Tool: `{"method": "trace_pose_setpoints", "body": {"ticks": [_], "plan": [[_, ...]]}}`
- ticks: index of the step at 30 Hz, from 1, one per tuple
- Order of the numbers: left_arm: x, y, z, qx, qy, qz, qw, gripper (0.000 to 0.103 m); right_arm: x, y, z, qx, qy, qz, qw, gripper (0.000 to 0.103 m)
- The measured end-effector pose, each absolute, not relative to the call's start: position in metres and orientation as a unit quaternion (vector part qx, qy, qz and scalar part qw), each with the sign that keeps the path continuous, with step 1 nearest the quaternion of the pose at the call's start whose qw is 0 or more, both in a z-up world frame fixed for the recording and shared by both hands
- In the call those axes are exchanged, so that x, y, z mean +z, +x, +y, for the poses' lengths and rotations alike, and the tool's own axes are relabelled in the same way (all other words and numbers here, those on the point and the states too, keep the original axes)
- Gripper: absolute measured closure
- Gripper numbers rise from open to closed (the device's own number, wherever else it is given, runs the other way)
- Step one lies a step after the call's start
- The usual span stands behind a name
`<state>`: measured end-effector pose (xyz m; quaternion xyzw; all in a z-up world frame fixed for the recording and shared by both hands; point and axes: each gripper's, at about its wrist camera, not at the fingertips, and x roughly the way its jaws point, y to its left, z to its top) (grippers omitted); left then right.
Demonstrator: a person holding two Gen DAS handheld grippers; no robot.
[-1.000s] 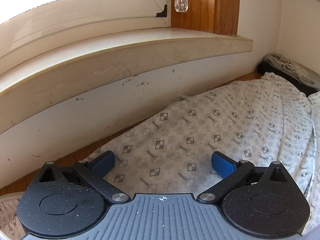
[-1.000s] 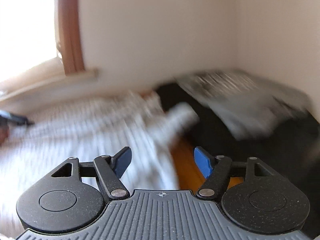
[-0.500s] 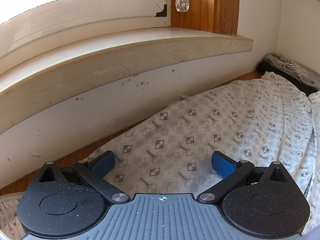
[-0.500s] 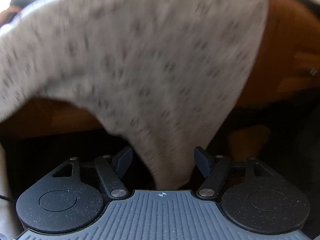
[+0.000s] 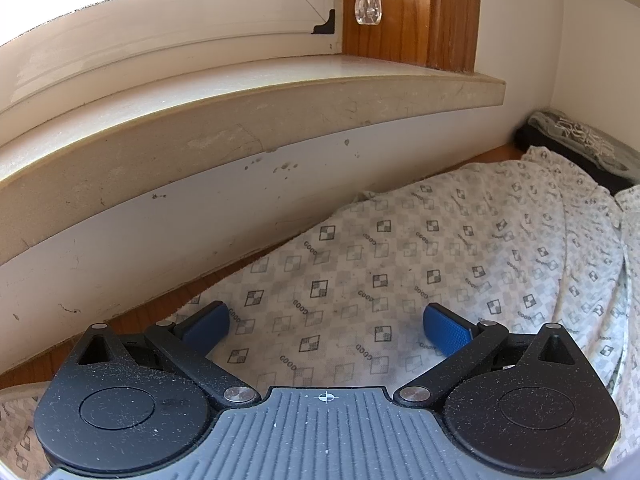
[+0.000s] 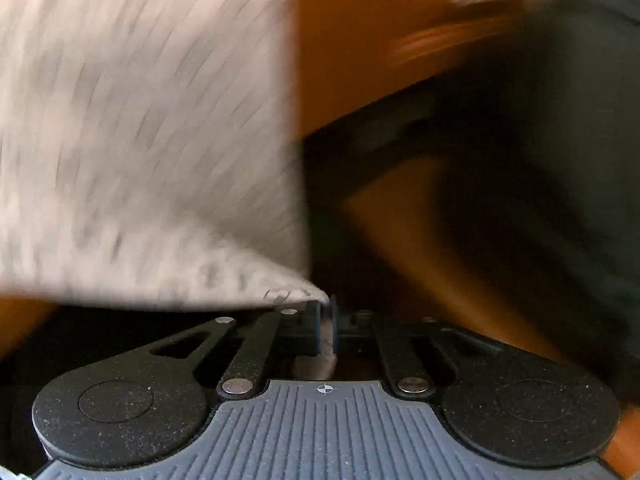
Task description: Fold clothes
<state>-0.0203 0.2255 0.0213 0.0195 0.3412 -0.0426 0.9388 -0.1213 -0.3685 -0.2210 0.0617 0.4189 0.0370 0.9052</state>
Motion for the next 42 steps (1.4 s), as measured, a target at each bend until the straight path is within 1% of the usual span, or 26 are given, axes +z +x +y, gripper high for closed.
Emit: {"method": "trace_pose_setpoints", "body": {"ticks": [2, 4, 7, 9, 11, 13, 15, 16, 17, 19, 21, 22, 23, 24, 25, 35, 38, 42], "plan": [[0.021, -0.02, 0.224, -0.042, 0.022, 0.341, 0.939, 0.0, -0.185, -0.126, -0.373, 0.01, 0.063, 0.378, 0.923, 0.1], [0.022, -0.021, 0.226, -0.045, 0.016, 0.34, 0.939, 0.0, -0.139, -0.13, -0.374, -0.019, 0.06, 0.321, 0.945, 0.1], [0.022, -0.022, 0.231, -0.05, 0.002, 0.337, 0.94, 0.0, -0.058, -0.138, -0.35, -0.016, 0.021, 0.204, 0.979, 0.1], [0.023, -0.022, 0.231, -0.05, 0.0, 0.336, 0.94, 0.0, -0.012, -0.142, -0.316, 0.036, 0.003, 0.128, 0.991, 0.1], [0.023, -0.022, 0.231, -0.051, -0.002, 0.336, 0.941, 0.0, 0.011, -0.144, -0.271, 0.132, -0.018, 0.093, 0.987, 0.1], [0.023, -0.022, 0.232, -0.051, 0.001, 0.336, 0.94, 0.0, 0.006, -0.14, -0.23, 0.218, -0.028, 0.121, 0.968, 0.1], [0.023, -0.023, 0.23, -0.05, 0.005, 0.337, 0.94, 0.0, -0.016, -0.132, -0.207, 0.259, -0.029, 0.176, 0.949, 0.099], [0.023, -0.023, 0.23, -0.05, 0.007, 0.337, 0.94, 0.0, -0.028, -0.13, -0.204, 0.269, -0.032, 0.195, 0.943, 0.095], [0.022, -0.023, 0.229, -0.05, 0.009, 0.338, 0.94, 0.0, -0.039, -0.128, -0.202, 0.277, -0.036, 0.213, 0.936, 0.086], [0.022, -0.023, 0.229, -0.049, 0.012, 0.339, 0.94, 0.0, -0.056, -0.131, -0.209, 0.277, -0.055, 0.227, 0.932, 0.076], [0.022, -0.023, 0.227, -0.048, 0.014, 0.339, 0.939, 0.0, -0.062, -0.137, -0.225, 0.279, -0.043, 0.231, 0.931, 0.075], [0.022, -0.023, 0.227, -0.047, 0.015, 0.34, 0.939, 0.0, -0.06, -0.145, -0.239, 0.272, -0.043, 0.233, 0.933, 0.069], [0.022, -0.022, 0.227, -0.047, 0.016, 0.34, 0.939, 0.0, -0.062, -0.155, -0.257, 0.262, -0.049, 0.234, 0.935, 0.06], [0.022, -0.022, 0.227, -0.047, 0.016, 0.34, 0.939, 0.0, -0.065, -0.157, -0.267, 0.255, -0.057, 0.236, 0.936, 0.055], [0.022, -0.022, 0.227, -0.047, 0.016, 0.34, 0.939, 0.0, -0.067, -0.156, -0.274, 0.248, -0.067, 0.238, 0.937, 0.052], [0.022, -0.022, 0.225, -0.046, 0.019, 0.341, 0.939, 0.0, -0.085, -0.145, -0.346, 0.177, -0.156, 0.254, 0.938, 0.053], [0.022, -0.022, 0.225, -0.047, 0.019, 0.341, 0.939, 0.0, -0.09, -0.141, -0.368, 0.155, -0.183, 0.259, 0.936, 0.055], [0.022, -0.022, 0.225, -0.046, 0.021, 0.341, 0.939, 0.0, -0.101, -0.131, -0.36, 0.164, -0.187, 0.262, 0.933, 0.055]]}}
